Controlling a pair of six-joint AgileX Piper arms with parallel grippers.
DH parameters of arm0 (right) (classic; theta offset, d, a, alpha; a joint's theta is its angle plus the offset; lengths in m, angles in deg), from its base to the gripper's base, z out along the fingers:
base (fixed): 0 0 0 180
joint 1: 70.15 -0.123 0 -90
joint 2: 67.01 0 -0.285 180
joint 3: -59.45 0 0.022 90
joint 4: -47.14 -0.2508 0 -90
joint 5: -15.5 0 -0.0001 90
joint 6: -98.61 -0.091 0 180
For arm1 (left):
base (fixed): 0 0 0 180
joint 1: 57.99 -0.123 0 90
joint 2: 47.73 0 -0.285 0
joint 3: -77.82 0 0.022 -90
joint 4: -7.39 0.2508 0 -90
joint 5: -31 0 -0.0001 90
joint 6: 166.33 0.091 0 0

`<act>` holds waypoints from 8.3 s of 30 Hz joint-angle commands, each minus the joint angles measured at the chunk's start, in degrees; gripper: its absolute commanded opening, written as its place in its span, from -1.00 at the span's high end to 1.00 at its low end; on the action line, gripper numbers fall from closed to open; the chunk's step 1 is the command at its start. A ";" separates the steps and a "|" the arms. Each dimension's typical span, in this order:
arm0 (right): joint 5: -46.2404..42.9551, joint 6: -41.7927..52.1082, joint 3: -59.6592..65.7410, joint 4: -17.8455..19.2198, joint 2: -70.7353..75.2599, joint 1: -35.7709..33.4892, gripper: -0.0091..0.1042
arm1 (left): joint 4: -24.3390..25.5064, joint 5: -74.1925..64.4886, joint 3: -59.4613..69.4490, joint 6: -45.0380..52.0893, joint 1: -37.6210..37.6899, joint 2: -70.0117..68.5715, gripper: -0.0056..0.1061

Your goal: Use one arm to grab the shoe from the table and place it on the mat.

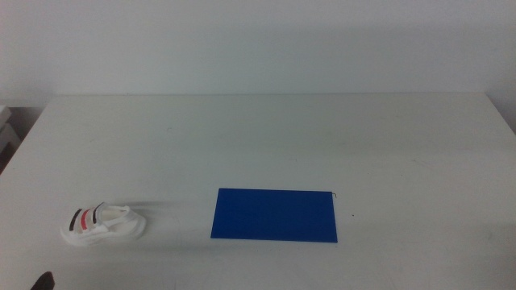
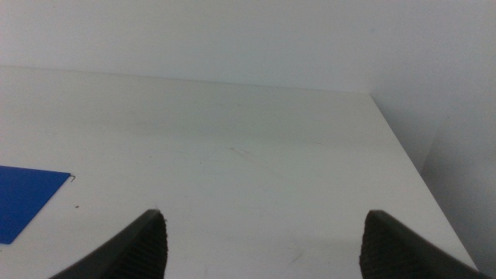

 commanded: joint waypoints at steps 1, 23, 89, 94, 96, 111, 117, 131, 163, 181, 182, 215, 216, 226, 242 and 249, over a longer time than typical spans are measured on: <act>-4.37 0.45 0.28 0.52 1.49 0.04 -0.30 | -0.35 4.10 -1.02 -0.85 0.29 2.00 -0.78; -4.37 0.45 0.28 0.52 1.49 0.04 -0.30 | 0.76 4.16 -34.11 -0.85 0.29 43.36 -0.78; -4.37 0.45 0.28 0.52 1.49 0.04 -0.30 | -0.29 -57.71 -84.15 -89.42 0.24 89.88 -0.78; -4.37 0.45 0.28 0.52 1.49 0.04 -0.30 | 0.96 -58.00 -84.15 -89.40 0.24 93.15 -0.78; -4.37 0.45 0.28 0.52 1.49 0.04 -0.30 | 0.90 -58.46 -84.15 -89.40 0.24 94.62 -0.78; -4.37 0.45 0.28 0.52 1.49 0.04 -0.30 | -3.53 -58.63 -84.15 -89.45 0.24 103.96 -0.78; -4.37 0.45 0.28 0.52 1.49 0.04 -0.30 | -4.51 -58.63 -84.08 -89.58 0.24 104.80 -0.78; -4.37 0.45 0.28 0.52 1.49 0.04 -0.30 | -6.14 -58.18 -79.16 -92.22 0.24 101.80 -0.78; -4.37 0.45 0.28 0.52 1.49 0.04 -0.30 | -3.32 -58.69 -82.23 -91.57 1.21 107.73 0.93; -4.37 0.45 0.28 0.52 1.49 0.04 -0.30 | -6.13 -58.69 -102.99 -117.60 25.10 114.15 0.93; -4.37 0.45 0.28 0.52 1.49 0.04 -0.30 | -6.69 -58.69 -104.10 -118.88 26.49 115.00 0.93; -4.37 0.45 0.28 0.52 1.49 0.04 -0.30 | -6.43 -58.58 -109.48 -119.26 33.34 120.92 -0.79; -4.37 0.45 0.28 0.52 1.49 0.04 -0.30 | -6.23 -58.58 -109.48 -119.15 33.21 120.14 -0.78; -4.37 0.45 0.28 0.52 1.49 0.04 -0.30 | 9.63 -58.52 -109.53 -101.58 31.61 104.33 -0.78; -4.37 0.45 0.28 0.52 1.49 0.04 -0.30 | 33.65 -58.17 -107.57 -11.81 27.45 86.12 -0.78; -4.37 0.45 0.28 0.52 1.49 0.04 -0.30 | 23.56 -36.27 -83.76 -12.11 15.62 66.04 -0.78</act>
